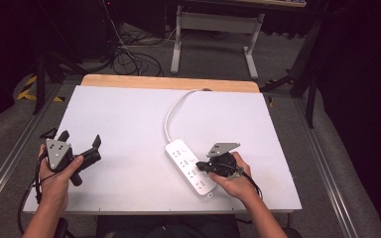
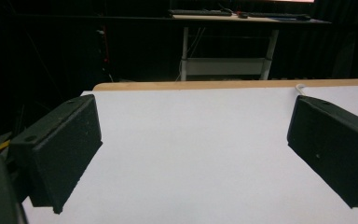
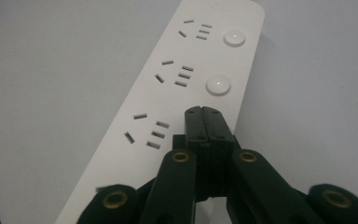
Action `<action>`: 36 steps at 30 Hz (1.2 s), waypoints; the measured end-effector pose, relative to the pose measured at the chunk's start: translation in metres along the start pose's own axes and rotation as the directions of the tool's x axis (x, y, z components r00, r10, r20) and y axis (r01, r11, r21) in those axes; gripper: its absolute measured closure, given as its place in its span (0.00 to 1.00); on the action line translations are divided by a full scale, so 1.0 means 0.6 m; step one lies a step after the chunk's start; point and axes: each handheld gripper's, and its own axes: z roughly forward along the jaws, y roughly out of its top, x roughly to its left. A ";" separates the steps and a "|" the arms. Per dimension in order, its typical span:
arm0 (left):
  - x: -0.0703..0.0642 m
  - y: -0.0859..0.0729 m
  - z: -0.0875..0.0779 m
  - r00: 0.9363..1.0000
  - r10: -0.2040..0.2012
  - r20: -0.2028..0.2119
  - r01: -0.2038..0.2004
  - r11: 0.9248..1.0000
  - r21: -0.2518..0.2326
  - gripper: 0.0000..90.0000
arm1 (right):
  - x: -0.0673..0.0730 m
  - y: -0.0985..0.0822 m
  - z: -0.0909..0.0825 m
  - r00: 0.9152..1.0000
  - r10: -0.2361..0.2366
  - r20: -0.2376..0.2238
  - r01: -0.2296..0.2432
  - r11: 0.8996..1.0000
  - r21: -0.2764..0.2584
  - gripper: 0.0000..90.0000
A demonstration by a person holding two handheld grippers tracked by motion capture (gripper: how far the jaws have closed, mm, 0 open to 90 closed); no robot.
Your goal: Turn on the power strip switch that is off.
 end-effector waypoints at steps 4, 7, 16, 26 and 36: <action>-0.001 0.000 0.001 1.000 -0.001 0.003 0.001 1.000 0.001 0.04 | 0.001 0.000 -0.001 1.000 -0.001 0.001 0.001 1.000 0.000 1.00; 0.000 0.000 0.001 1.000 -0.004 0.002 0.004 1.000 0.001 0.04 | 0.001 -0.001 -0.001 1.000 -0.008 0.004 0.008 1.000 -0.003 1.00; 0.000 -0.001 0.003 1.000 -0.008 0.006 0.008 1.000 0.006 0.04 | 0.012 0.000 -0.003 0.997 -0.059 0.044 0.060 0.998 -0.006 1.00; 0.001 0.000 0.003 1.000 -0.020 0.007 0.020 1.000 0.002 0.04 | 0.009 -0.001 -0.002 0.999 -0.033 0.027 0.034 0.999 -0.027 1.00; 0.000 0.000 0.003 1.000 -0.020 0.012 0.020 1.000 0.004 0.04 | -0.015 -0.009 -0.037 0.999 0.040 -0.005 -0.040 0.978 -0.207 1.00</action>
